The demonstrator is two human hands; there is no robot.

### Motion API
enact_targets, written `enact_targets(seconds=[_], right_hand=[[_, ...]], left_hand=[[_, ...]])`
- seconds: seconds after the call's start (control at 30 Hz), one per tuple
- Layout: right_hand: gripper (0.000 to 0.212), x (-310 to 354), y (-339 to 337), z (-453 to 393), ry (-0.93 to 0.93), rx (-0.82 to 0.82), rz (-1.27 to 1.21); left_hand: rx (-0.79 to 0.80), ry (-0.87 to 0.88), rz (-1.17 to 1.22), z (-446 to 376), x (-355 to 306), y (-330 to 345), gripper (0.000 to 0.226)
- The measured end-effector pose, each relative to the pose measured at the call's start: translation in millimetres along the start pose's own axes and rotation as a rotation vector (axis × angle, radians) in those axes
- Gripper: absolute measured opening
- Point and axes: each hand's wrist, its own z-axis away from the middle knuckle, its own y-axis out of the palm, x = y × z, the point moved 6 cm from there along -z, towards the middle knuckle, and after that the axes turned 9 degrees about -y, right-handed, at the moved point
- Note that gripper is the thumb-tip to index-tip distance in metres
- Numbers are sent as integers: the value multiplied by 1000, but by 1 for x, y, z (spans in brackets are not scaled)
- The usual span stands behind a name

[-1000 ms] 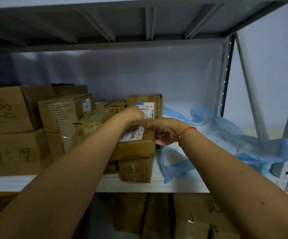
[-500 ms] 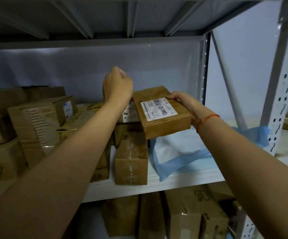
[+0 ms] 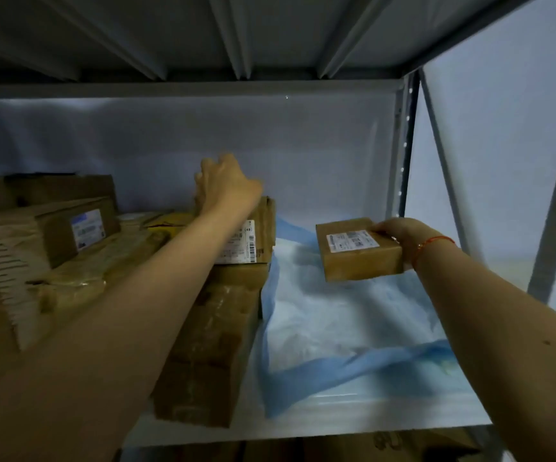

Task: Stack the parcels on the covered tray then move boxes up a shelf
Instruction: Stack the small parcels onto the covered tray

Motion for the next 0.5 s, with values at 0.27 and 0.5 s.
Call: enact_targets(seconds=[0.27,0.5], right_hand=[[24,-22,38,-52,-41,121,151],[43,-47,58,-70,-140,221,537]], left_hand=[[-59,38,-154,-4,-16,30,45],[-105,5,-175,-3,-9,26,43]])
